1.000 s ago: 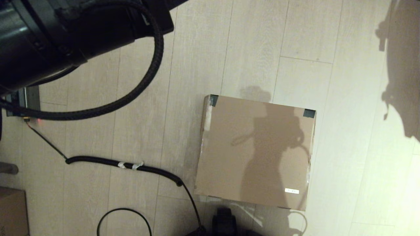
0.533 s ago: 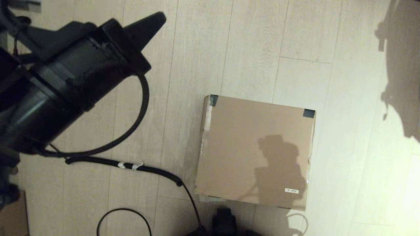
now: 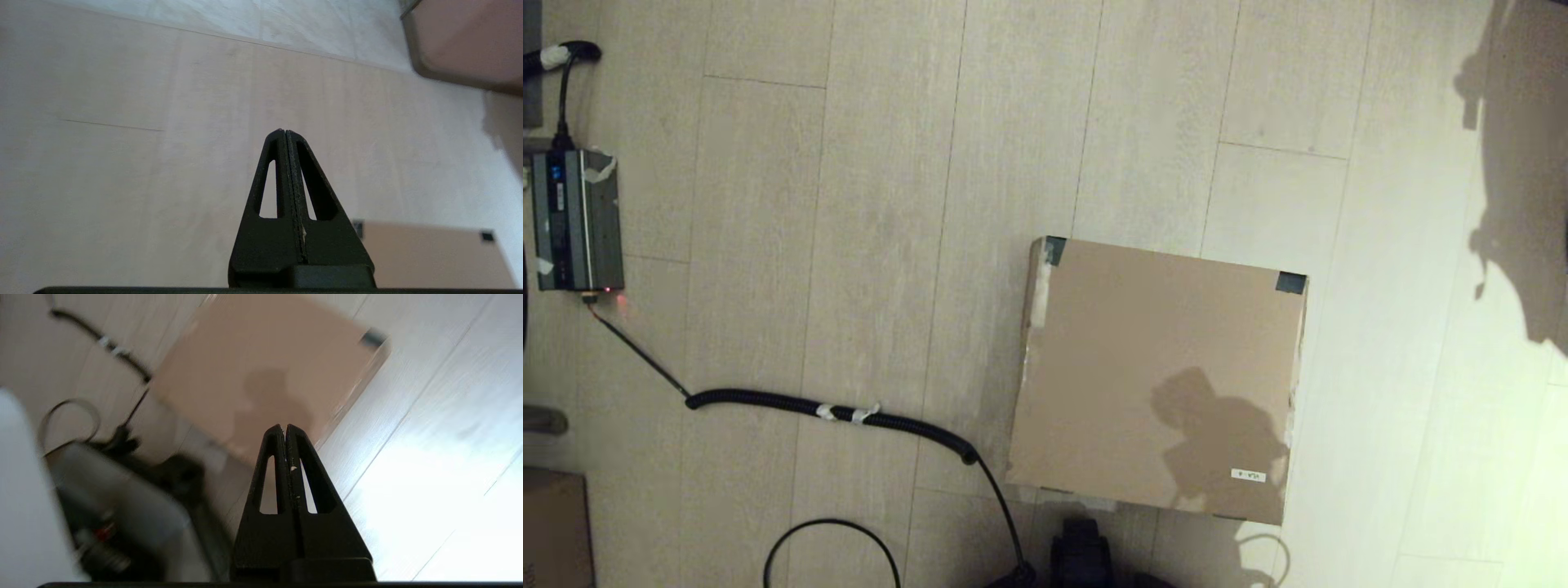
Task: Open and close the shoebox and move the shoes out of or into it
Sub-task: Close the shoe box
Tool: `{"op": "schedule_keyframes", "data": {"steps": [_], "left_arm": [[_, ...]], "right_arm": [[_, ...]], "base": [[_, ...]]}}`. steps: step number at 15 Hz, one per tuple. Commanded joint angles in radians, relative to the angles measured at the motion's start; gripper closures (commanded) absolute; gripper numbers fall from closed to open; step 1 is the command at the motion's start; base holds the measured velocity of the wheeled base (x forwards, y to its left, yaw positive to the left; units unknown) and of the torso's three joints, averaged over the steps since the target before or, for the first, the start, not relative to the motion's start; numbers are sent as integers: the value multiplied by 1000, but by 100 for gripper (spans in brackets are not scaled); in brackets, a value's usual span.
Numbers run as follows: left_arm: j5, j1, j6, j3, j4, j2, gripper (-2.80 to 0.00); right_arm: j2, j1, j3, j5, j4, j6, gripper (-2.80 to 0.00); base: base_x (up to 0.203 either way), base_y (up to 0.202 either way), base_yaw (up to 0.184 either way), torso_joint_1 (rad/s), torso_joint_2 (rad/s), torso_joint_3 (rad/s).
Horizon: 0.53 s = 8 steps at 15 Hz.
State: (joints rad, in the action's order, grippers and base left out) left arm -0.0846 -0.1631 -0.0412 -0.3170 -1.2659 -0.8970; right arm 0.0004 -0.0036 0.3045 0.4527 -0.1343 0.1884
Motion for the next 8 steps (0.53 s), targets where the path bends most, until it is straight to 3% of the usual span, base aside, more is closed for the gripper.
{"op": "schedule_keyframes", "data": {"steps": [1, 4, 5, 8], "left_arm": [[-30, 66, -10, 117, 105, 378, 0], [-76, 110, -22, 127, 624, 768, 0], [-81, 123, -22, 143, 738, 850, 0], [-87, 149, -14, 310, 1059, 903, 0]], "right_arm": [[1, 1, -39, -32, 92, 6, 0], [1, 1, -59, -44, 95, -1, 0], [1, 1, -89, -55, 106, -1, 0], [1, 0, -250, -89, 225, 1, 0]], "base": [[0, 0, 0, 0, 0, 0], [0, 0, 0, 0, 0, 0], [0, 0, 0, 0, 0, 0], [0, 0, 0, 0, 0, 0]]}}
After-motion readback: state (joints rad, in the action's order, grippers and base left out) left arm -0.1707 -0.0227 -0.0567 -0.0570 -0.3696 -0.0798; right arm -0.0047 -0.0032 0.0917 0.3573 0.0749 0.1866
